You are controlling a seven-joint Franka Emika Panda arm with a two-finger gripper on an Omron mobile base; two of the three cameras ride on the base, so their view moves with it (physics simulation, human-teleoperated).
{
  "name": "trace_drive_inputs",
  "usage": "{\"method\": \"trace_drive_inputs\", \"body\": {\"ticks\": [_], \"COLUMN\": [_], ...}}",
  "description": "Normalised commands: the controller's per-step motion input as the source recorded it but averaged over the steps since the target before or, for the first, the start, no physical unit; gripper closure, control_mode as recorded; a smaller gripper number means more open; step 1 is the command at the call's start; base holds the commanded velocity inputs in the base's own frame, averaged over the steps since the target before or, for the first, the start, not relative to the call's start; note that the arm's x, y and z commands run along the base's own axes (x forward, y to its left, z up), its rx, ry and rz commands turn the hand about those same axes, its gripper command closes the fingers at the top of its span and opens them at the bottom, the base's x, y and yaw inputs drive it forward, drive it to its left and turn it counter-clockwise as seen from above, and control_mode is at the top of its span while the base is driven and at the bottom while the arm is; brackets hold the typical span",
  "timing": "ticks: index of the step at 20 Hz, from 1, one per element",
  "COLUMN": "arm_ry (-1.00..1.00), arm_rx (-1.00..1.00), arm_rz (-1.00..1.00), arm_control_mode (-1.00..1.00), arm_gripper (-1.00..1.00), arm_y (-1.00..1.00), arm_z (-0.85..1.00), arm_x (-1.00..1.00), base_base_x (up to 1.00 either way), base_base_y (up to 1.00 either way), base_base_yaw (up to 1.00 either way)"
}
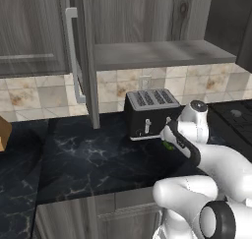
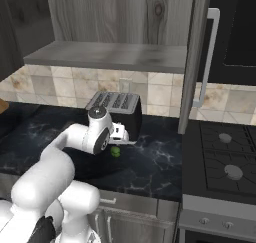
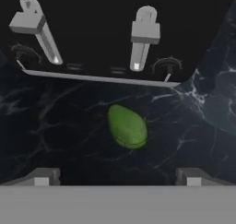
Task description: Pick the avocado from the counter and place it in the cabinet. Then close the cabinet.
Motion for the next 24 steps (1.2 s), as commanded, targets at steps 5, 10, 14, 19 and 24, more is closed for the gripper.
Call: {"method": "trace_drive_inputs", "body": {"ticks": [5, 10, 14, 19, 24], "arm_ry": [0.03, 0.02, 0.0, 0.0, 0.0], "arm_rx": [0.0, 0.0, 0.0, 0.0, 0.03], "arm_rz": [0.0, 0.0, 0.0, 0.0, 0.0], "arm_control_mode": [-1.0, -1.0, -1.0, -1.0, -1.0], "arm_gripper": [-1.0, -1.0, -1.0, -1.0, -1.0], "arm_y": [-0.16, -0.14, 0.0, 0.0, 0.0], "arm_z": [-0.34, -0.42, -0.4, -0.36, -0.24], "arm_x": [0.25, 0.06, 0.0, 0.0, 0.14], "base_base_x": [0.0, 0.0, 0.0, 0.0, 0.0], "base_base_y": [0.0, 0.0, 0.0, 0.0, 0.0], "base_base_yaw": [0.0, 0.0, 0.0, 0.0, 0.0]}}
